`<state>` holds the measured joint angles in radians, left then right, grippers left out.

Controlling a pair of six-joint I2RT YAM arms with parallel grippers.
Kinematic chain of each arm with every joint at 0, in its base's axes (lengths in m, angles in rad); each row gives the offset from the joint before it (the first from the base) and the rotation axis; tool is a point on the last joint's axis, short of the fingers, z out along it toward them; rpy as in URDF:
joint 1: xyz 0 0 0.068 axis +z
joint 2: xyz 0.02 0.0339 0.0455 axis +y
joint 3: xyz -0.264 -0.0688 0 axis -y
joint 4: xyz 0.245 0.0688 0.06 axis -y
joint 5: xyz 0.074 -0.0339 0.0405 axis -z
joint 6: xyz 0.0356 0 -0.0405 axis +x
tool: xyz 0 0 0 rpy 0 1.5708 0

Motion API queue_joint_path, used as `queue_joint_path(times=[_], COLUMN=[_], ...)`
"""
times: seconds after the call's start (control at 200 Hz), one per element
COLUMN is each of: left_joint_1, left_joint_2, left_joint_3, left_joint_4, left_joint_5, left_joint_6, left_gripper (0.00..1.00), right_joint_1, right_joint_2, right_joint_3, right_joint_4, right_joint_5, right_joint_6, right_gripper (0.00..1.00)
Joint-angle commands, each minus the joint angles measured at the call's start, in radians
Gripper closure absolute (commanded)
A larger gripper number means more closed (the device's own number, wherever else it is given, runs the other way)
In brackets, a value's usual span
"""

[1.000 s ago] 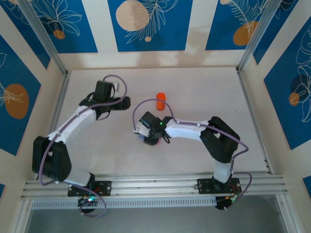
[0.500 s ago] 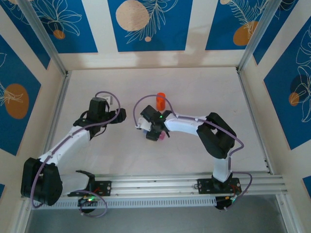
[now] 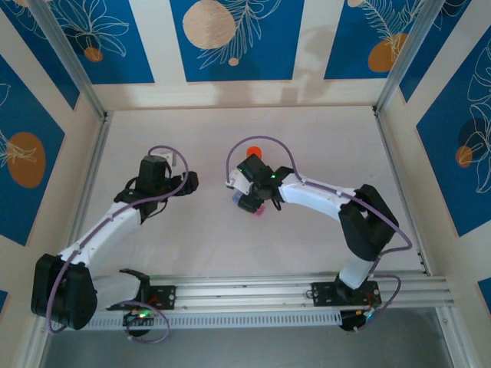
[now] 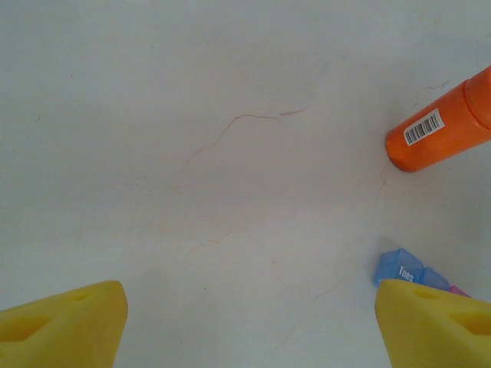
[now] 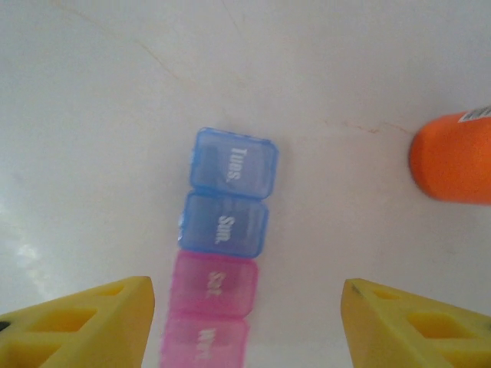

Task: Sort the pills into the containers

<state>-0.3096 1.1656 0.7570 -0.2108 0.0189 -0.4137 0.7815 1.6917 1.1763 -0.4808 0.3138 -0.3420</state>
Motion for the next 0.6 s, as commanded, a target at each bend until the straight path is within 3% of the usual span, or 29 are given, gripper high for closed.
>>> queue_joint_path(times=[0.0,0.195,0.595], left_joint_1=[0.010,0.010,0.009], left_joint_2=[-0.020,-0.018,0.003], left_joint_3=[-0.016,-0.022,-0.072], left_joint_4=[0.030,0.034,0.080], left_joint_5=[0.019,0.019,0.049], left_joint_6=[-0.020,-0.026,-0.052], left_gripper=[0.16,0.16,0.16], right_joint_1=[0.017,0.021,0.009], right_joint_2=[-0.020,0.049,0.081], right_joint_3=[-0.037,-0.013,-0.065], right_joint_4=[-0.064,-0.114,-0.096], right_joint_5=[-0.038,0.051,0.089], right_joint_6=[0.065,0.082,0.143], right_gripper=[0.33,0.29,0.27])
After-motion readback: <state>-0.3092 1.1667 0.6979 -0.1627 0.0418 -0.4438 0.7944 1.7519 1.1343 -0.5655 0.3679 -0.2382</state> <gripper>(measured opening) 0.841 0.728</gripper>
